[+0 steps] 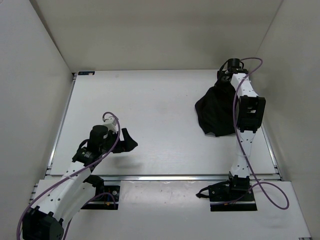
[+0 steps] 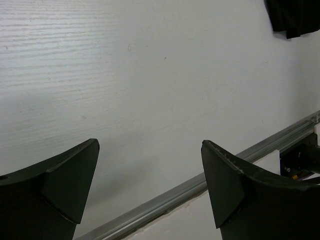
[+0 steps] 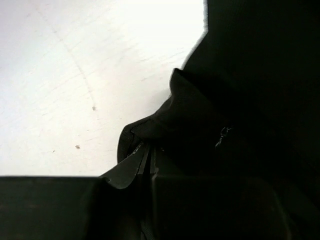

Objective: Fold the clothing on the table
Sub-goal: Move the skirt to the center of the board

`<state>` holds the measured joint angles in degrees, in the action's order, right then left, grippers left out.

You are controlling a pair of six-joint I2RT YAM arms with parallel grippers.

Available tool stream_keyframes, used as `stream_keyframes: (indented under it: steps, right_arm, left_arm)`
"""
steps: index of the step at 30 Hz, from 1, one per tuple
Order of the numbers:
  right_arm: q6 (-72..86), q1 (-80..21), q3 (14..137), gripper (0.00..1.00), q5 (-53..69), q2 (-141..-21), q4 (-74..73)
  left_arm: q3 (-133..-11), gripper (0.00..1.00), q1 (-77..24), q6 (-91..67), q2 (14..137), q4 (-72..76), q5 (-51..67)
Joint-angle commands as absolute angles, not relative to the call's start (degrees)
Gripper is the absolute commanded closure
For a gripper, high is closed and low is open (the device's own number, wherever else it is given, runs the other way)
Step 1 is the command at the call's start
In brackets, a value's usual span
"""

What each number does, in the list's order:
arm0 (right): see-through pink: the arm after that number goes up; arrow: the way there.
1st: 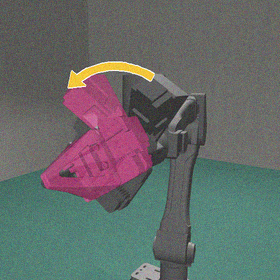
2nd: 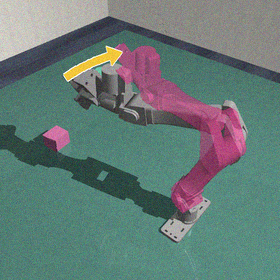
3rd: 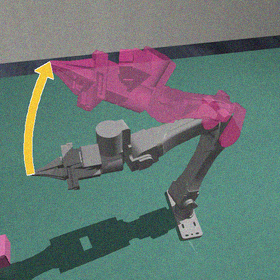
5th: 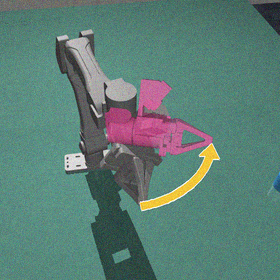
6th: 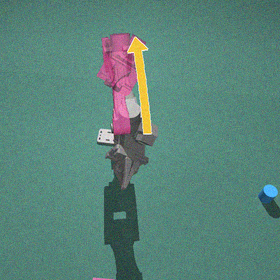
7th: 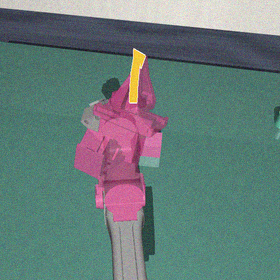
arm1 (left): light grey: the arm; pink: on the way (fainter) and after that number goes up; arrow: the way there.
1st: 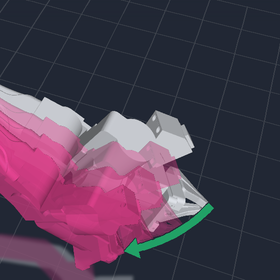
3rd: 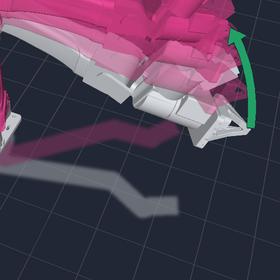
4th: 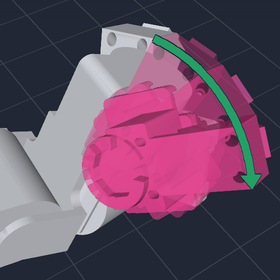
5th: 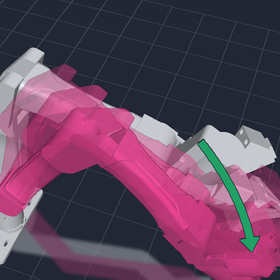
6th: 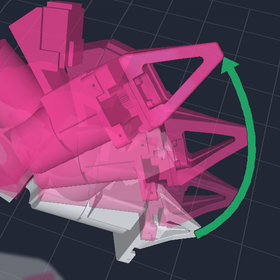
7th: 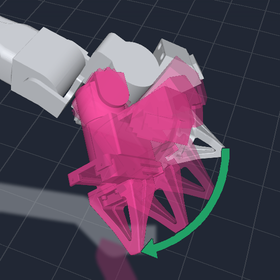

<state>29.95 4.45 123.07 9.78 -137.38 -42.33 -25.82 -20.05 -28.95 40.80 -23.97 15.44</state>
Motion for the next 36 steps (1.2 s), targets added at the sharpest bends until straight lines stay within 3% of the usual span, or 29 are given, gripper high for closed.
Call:
stream_keyframes:
  steps: [1, 5, 8, 12, 16, 25, 33, 34, 36]
  right_arm:
    - [27.5, 2.5, 127.0, 1.0, 15.6, -136.4, -39.1]
    - [27.9, 0.4, 130.9, 0.99, 3.6, -134.1, -47.1]
    - [27.3, -2.2, 130.0, 0.8, -6.0, -130.2, -50.5]
    - [26.3, -4.0, 123.0, 0.66, -9.5, -126.5, -46.9]
    - [29.1, -3.1, 124.8, 0.62, -8.0, -128.1, -47.4]
    - [30.6, -1.5, 141.9, 0.57, -9.1, -141.0, -57.1]
    - [30.0, -1.1, 141.9, 0.57, -7.9, -144.7, -57.1]
    - [29.4, -1.5, 142.1, 0.63, -7.0, -144.8, -56.6]
    - [27.6, -1.2, 143.4, 0.85, -4.8, -145.1, -55.8]
  left_arm:
    - [-25.2, 0.06, -20.4, -28.1, 40.4, -23.4, 14.3]
    - [-25.7, 0.06, -20.7, -27.8, 40.0, -23.1, 14.4]
    - [-25.1, 0.06, -20.5, -28.5, 39.3, -23.1, 15.1]
    - [-25.3, 0.06, -21.2, -29.0, 39.1, -22.7, 15.5]
    - [-26.0, 0.06, -21.6, -29.0, 39.6, -23.0, 15.3]
    - [-25.7, 0.07, -21.4, -28.7, 40.2, -22.9, 14.8]
    - [-25.8, 0.06, -21.7, -28.1, 40.3, -23.1, 13.8]
    - [-26.0, 0.06, -21.7, -27.8, 40.5, -23.1, 14.0]
    - [-25.8, 0.07, -21.8, -27.7, 40.4, -23.2, 13.6]
